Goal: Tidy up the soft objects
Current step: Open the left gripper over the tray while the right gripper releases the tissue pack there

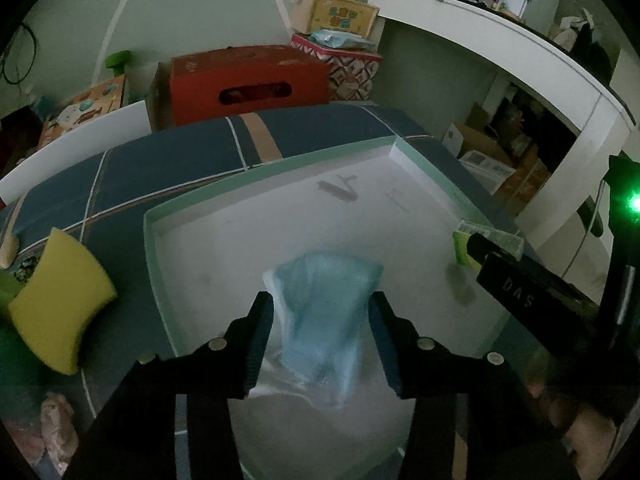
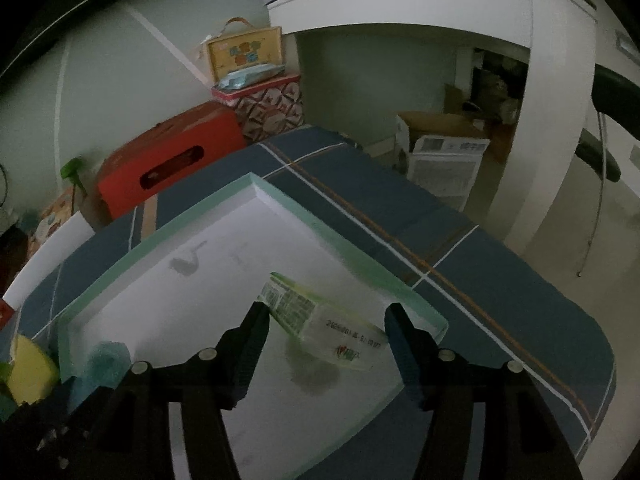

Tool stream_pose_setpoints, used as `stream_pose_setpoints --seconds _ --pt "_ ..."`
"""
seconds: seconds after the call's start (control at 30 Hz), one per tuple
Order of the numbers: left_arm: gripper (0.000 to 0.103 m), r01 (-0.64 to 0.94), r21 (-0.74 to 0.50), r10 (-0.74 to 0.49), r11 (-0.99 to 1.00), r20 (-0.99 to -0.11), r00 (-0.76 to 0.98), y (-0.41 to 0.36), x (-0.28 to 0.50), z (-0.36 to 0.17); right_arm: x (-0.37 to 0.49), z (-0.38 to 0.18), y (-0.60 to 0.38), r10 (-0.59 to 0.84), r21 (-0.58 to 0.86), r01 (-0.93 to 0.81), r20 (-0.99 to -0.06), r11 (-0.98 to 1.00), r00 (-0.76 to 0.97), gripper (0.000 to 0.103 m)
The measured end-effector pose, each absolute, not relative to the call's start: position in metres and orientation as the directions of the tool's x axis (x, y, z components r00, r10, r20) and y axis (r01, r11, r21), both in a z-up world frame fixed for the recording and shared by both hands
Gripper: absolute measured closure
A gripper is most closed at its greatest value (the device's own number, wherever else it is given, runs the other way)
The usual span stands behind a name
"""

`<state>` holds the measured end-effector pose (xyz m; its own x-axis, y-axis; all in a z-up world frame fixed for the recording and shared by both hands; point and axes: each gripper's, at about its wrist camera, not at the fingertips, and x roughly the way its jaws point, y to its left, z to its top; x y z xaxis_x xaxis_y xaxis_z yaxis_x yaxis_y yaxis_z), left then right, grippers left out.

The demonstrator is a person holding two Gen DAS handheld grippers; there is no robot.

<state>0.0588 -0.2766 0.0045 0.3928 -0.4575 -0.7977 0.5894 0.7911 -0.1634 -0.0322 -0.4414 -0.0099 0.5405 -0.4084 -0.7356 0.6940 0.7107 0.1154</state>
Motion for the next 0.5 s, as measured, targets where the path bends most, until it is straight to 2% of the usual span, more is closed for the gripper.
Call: stream_pose_setpoints --seconds 0.13,0.3,0.37,0.4,0.5 --pt "0.038 0.568 -0.171 -0.445 0.805 -0.808 0.386 -0.267 0.059 0.009 -0.035 -0.003 -0.436 -0.402 0.124 0.683 -0.729 0.719 0.555 0.024" --pt "0.03 0.509 -0.212 -0.437 0.834 -0.818 0.375 -0.243 0.065 0.011 -0.038 0.004 -0.426 -0.381 0.129 0.663 -0.731 0.737 0.566 0.007" --pt "0.024 0.478 -0.212 -0.42 0.852 -0.822 0.385 -0.232 0.068 0.011 -0.038 0.005 -0.421 -0.376 0.126 0.658 -0.734 0.743 0.565 0.0" --pt "0.019 0.462 -0.211 -0.412 0.861 -0.823 0.391 -0.227 0.07 0.011 -0.039 0.005 -0.417 -0.365 0.13 0.652 -0.739 0.747 0.566 0.0" --pt "0.017 0.412 -0.212 -0.388 0.886 -0.826 0.409 -0.207 0.073 0.011 -0.038 0.005 -0.407 -0.339 0.134 0.633 -0.75 0.763 0.568 0.0"
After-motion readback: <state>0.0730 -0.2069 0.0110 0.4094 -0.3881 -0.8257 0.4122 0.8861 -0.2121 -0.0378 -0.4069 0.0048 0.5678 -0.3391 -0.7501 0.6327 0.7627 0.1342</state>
